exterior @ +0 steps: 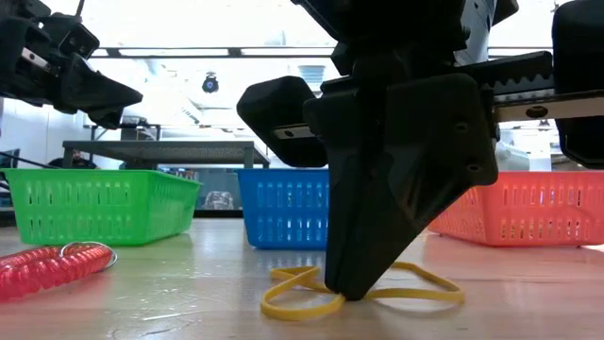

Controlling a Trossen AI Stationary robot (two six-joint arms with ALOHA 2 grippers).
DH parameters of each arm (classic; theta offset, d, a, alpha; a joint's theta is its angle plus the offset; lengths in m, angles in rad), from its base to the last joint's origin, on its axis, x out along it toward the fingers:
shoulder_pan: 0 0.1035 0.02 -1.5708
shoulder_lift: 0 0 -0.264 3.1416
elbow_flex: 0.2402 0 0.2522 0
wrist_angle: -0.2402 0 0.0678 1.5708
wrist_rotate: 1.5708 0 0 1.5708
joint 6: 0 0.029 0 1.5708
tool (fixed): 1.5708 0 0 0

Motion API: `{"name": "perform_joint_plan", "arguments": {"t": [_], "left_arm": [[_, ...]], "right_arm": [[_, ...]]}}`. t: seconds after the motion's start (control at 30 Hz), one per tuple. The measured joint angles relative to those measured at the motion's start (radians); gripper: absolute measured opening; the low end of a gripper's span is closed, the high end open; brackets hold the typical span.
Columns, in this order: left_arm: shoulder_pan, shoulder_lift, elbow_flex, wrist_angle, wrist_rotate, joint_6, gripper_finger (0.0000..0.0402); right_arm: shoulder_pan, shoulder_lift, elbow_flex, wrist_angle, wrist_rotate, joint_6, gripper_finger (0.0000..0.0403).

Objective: Pick & Place Office Desk Supplies
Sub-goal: Put the yellow rubber band into the orange bin

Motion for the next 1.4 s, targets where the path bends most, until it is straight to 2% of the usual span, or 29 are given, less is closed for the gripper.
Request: {"name": "perform_joint_plan", "arguments": {"t": [0.37,0.57,0.87,1.13,1.4], "left_arm": [[0.000,0.000,0.000,0.000,0.000,0.000,0.0028],[0.000,0.000,0.000,0.000,0.000,0.000,0.0028],[0.000,0.000,0.000,0.000,0.000,0.000,0.0028],[0.000,0.000,0.000,0.000,0.000,0.000,0.0028],[0.000,0.000,0.000,0.000,0.000,0.000,0.0028]], "right_arm": [[0.010,-0.022,0.001,0.013,0.029,-0.010,0.0008],[0.034,-0.060,0.002,0.011,0.085,-0.043,0.0008],[0.079,-0.135,0.002,0.007,0.199,-0.058,0.0008],[0.116,-0.222,0.002,0.000,0.348,-0.074,0.0008],[0.120,-0.310,0.002,-0.027,0.434,0.071,0.0008]]}}
